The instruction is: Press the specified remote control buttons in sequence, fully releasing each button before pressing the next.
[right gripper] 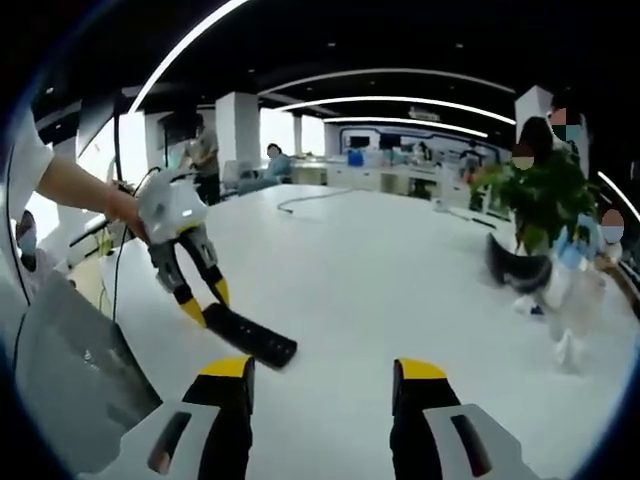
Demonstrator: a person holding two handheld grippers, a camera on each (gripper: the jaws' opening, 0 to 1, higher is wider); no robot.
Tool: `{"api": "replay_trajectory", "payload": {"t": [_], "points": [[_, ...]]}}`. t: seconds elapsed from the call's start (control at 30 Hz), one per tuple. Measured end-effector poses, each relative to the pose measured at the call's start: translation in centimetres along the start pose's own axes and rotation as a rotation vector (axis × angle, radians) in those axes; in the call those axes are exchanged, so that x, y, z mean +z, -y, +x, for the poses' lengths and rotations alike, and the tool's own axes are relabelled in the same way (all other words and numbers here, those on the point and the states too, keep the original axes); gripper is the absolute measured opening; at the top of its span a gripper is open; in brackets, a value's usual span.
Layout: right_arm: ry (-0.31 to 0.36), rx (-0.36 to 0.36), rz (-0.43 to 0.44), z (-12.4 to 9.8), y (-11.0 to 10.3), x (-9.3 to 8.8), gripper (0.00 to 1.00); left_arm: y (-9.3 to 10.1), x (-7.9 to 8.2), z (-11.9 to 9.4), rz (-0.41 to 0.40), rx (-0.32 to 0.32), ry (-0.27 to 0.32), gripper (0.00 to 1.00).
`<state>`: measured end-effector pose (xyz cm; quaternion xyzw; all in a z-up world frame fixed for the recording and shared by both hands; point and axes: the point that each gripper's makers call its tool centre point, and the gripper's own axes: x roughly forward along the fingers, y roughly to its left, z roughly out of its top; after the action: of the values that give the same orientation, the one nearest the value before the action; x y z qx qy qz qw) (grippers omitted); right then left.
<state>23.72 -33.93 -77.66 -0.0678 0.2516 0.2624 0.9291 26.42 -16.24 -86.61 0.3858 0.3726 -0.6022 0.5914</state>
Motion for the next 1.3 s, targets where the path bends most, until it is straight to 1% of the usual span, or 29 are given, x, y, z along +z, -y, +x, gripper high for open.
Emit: {"api": "replay_trajectory", "payload": {"t": [0.2, 0.33, 0.83, 1.1, 1.3], "points": [[-0.006, 0.004, -0.004, 0.0, 0.0, -0.1, 0.52, 0.6, 0.1, 0.0, 0.018, -0.006, -0.008, 0.24], [-0.010, 0.006, -0.006, 0.1, -0.1, -0.2, 0.52, 1.0, 0.1, 0.0, 0.025, -0.008, -0.003, 0.24], [-0.013, 0.007, -0.010, 0.0, -0.2, -0.2, 0.50, 2.2, 0.1, 0.0, 0.021, -0.007, 0.013, 0.24], [-0.026, 0.021, -0.017, 0.1, -0.5, -0.5, 0.49, 2.9, 0.2, 0.0, 0.019, -0.006, 0.018, 0.24], [-0.045, 0.048, -0.036, 0.3, -1.1, -0.7, 0.48, 3.4, 0.3, 0.0, 0.010, -0.001, 0.023, 0.24]]}}
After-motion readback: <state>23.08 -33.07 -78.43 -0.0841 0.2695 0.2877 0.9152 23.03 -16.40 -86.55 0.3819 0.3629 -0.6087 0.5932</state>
